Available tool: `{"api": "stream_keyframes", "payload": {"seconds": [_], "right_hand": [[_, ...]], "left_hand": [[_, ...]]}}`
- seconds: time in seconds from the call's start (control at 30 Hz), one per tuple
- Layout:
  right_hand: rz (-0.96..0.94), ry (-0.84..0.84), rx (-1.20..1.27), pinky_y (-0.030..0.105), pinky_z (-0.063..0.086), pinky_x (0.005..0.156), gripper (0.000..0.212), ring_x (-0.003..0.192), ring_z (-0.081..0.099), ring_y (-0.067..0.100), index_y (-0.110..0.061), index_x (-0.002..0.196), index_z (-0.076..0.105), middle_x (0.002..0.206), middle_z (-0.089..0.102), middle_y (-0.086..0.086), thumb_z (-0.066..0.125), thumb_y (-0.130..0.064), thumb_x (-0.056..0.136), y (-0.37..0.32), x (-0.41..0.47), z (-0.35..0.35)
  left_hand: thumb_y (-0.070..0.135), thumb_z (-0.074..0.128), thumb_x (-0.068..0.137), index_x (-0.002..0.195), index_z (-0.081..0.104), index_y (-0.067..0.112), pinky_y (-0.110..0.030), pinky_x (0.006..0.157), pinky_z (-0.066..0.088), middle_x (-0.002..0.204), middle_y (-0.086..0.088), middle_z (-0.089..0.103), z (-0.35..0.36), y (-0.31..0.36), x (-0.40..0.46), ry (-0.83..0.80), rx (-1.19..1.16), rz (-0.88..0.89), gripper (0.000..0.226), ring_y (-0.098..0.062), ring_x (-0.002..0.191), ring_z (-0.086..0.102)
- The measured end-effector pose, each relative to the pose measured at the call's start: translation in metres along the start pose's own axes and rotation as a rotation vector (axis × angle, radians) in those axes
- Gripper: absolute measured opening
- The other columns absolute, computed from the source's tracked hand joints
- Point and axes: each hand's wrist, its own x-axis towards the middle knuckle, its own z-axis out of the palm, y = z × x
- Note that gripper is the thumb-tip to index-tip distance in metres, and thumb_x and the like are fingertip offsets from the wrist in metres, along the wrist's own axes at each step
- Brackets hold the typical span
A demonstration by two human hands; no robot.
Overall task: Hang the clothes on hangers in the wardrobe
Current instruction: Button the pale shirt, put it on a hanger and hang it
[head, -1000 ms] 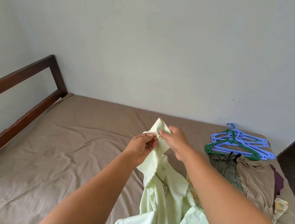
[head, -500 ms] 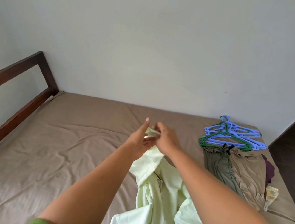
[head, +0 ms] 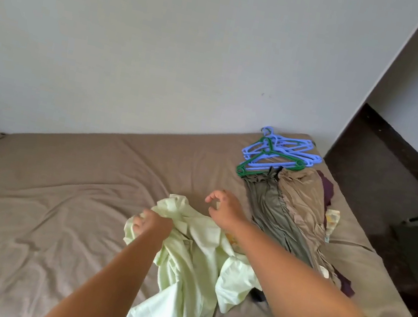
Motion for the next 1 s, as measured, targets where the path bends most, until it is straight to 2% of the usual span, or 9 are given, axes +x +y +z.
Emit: {"api": "stream_keyframes", "payload": {"seconds": [0.03, 0.13, 0.23, 0.3, 0.4, 0.5, 0.7, 0.87, 1.0], "right_hand": [[0.032, 0.014, 0.014, 0.026, 0.043, 0.094, 0.022, 0.103, 0.059, 0.024, -0.014, 0.100, 0.069, 0.111, 0.062, 0.009, 0.063, -0.007, 0.081, 0.013, 0.005, -0.003], [0.114, 0.027, 0.025, 0.023, 0.040, 0.087, 0.022, 0.102, 0.059, 0.025, -0.013, 0.100, 0.070, 0.111, 0.061, 0.010, 0.062, -0.006, 0.081, 0.046, 0.019, -0.016], [0.148, 0.028, 0.026, 0.026, 0.040, 0.089, 0.024, 0.104, 0.058, 0.027, -0.008, 0.103, 0.069, 0.111, 0.061, 0.013, 0.060, -0.003, 0.081, 0.080, 0.040, -0.029], [0.155, 0.042, 0.001, 0.026, 0.041, 0.087, 0.020, 0.104, 0.058, 0.028, -0.007, 0.102, 0.068, 0.107, 0.062, 0.013, 0.061, -0.006, 0.083, 0.103, 0.056, -0.037], [0.177, 0.036, -0.052, 0.030, 0.039, 0.089, 0.022, 0.103, 0.055, 0.031, -0.004, 0.105, 0.066, 0.107, 0.059, 0.017, 0.060, -0.010, 0.085, 0.137, 0.092, -0.048], [0.179, 0.021, -0.113, 0.032, 0.038, 0.092, 0.024, 0.105, 0.053, 0.032, -0.004, 0.107, 0.064, 0.110, 0.057, 0.018, 0.058, -0.008, 0.084, 0.172, 0.142, -0.050], [0.171, 0.008, -0.228, 0.037, 0.041, 0.093, 0.023, 0.112, 0.051, 0.033, -0.004, 0.109, 0.063, 0.116, 0.055, 0.016, 0.053, -0.002, 0.087, 0.254, 0.262, -0.025], [0.101, -0.073, -0.417, 0.040, 0.042, 0.095, 0.035, 0.116, 0.050, 0.034, -0.003, 0.123, 0.055, 0.123, 0.054, 0.017, 0.042, 0.001, 0.091, 0.328, 0.349, 0.016], [0.034, -0.130, -0.608, 0.041, 0.042, 0.095, 0.032, 0.117, 0.048, 0.032, -0.005, 0.123, 0.053, 0.124, 0.054, 0.015, 0.042, -0.001, 0.093, 0.372, 0.397, 0.045]], "left_hand": [[0.020, 0.054, 0.090, 0.149, 0.020, 0.011, -0.041, 0.110, 0.034, 0.150, -0.015, 0.022, 0.014, 0.008, -0.002, -0.039, 0.049, 0.091, 0.069, -0.034, 0.136, 0.030], [0.018, 0.059, 0.090, 0.148, 0.028, 0.014, -0.037, 0.106, 0.036, 0.148, -0.011, 0.030, 0.059, 0.037, -0.005, -0.179, -0.046, 0.271, 0.066, -0.032, 0.132, 0.037], [0.013, 0.060, 0.090, 0.137, 0.041, 0.010, -0.029, 0.093, 0.039, 0.128, -0.006, 0.051, 0.095, 0.075, -0.006, -0.259, -0.126, 0.359, 0.051, -0.027, 0.121, 0.050], [0.011, 0.058, 0.090, 0.139, 0.040, 0.013, -0.031, 0.095, 0.043, 0.128, -0.005, 0.055, 0.120, 0.102, -0.004, -0.295, -0.124, 0.417, 0.051, -0.025, 0.118, 0.054], [0.012, 0.058, 0.091, 0.140, 0.040, 0.017, -0.032, 0.086, 0.050, 0.129, -0.003, 0.057, 0.160, 0.141, 0.011, -0.345, -0.128, 0.453, 0.053, -0.021, 0.113, 0.057], [0.015, 0.056, 0.092, 0.140, 0.038, 0.019, -0.035, 0.096, 0.047, 0.126, 0.000, 0.057, 0.202, 0.178, 0.039, -0.351, -0.102, 0.475, 0.052, -0.021, 0.112, 0.058], [0.018, 0.057, 0.091, 0.140, 0.038, 0.019, -0.038, 0.099, 0.045, 0.125, -0.002, 0.058, 0.285, 0.232, 0.134, -0.342, 0.009, 0.550, 0.052, -0.024, 0.116, 0.055], [0.015, 0.055, 0.092, 0.141, 0.036, 0.018, -0.037, 0.102, 0.042, 0.129, -0.003, 0.056, 0.335, 0.234, 0.227, -0.319, 0.040, 0.610, 0.053, -0.024, 0.119, 0.053], [0.013, 0.056, 0.093, 0.140, 0.037, 0.015, -0.042, 0.102, 0.044, 0.125, -0.004, 0.056, 0.358, 0.230, 0.296, -0.262, -0.093, 0.547, 0.051, -0.026, 0.117, 0.054]]}}
